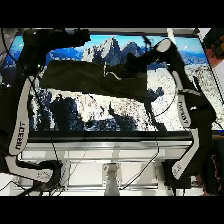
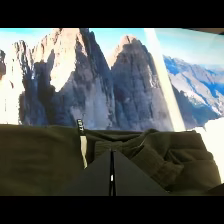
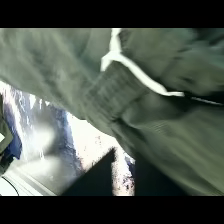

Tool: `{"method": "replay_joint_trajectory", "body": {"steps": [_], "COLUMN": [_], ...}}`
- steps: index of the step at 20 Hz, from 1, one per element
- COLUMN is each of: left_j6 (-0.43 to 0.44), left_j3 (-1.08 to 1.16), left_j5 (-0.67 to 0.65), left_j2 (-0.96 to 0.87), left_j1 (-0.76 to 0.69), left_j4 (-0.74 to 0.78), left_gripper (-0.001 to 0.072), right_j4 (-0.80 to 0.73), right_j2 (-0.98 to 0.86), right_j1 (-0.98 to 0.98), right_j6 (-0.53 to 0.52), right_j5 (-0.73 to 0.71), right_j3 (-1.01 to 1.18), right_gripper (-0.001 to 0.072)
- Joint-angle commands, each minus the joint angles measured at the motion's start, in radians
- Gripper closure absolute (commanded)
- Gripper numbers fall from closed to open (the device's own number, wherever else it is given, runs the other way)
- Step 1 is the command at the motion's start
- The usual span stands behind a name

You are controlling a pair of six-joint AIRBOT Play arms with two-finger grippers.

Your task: Fold the clothes and pants, and hang the long-sleeved shirts on hangers.

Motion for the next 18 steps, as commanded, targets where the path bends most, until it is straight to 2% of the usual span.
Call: {"method": "replay_joint_trajectory", "body": {"steps": [1,4,8,9,11,12,13,14,16,17,18], "left_j6": [0.009,0.009,0.010,0.009,0.010,0.009,0.010,0.010,0.010,0.010,0.009], "left_j3": [0.000,0.000,0.000,0.000,0.000,0.000,0.000,0.000,0.000,0.000,0.000], "left_j5": [0.003,0.019,0.079,0.084,0.084,0.084,0.084,0.084,0.084,0.084,0.084], "left_j2": [0.001,0.001,0.001,0.001,0.001,0.001,0.001,0.001,0.001,0.001,0.001], "left_j1": [0.001,0.002,0.002,0.001,0.001,0.001,0.002,0.002,0.002,0.002,0.002], "left_j4": [0.000,0.001,0.000,0.000,0.000,0.000,0.001,0.000,0.000,0.000,0.000], "left_gripper": [0.0699,0.0699,0.0699,0.0698,0.0698,0.0697,0.0692,0.0637,0.0376,0.0349,0.0349], "right_j4": [0.000,0.106,0.340,0.358,0.384,0.345,0.302,0.292,0.293,0.294,0.295], "right_j2": [0.034,0.041,0.040,0.040,0.039,0.037,0.029,0.012,-0.036,-0.061,-0.084], "right_j1": [-0.137,-0.283,-0.458,-0.484,-0.503,-0.502,-0.501,-0.500,-0.493,-0.482,-0.468], "right_j6": [-0.014,-0.138,-0.378,-0.385,-0.386,-0.386,-0.383,-0.372,-0.332,-0.332,-0.332], "right_j5": [0.047,0.123,0.363,0.383,0.288,0.241,0.206,0.197,0.208,0.216,0.215], "right_j3": [0.001,-0.003,-0.089,-0.138,-0.242,-0.281,-0.309,-0.327,-0.351,-0.352,-0.352], "right_gripper": [0.0672,0.0676,0.0676,0.0675,0.0670,0.0563,0.0279,0.0165,0.0171,0.0163,0.0119]}}
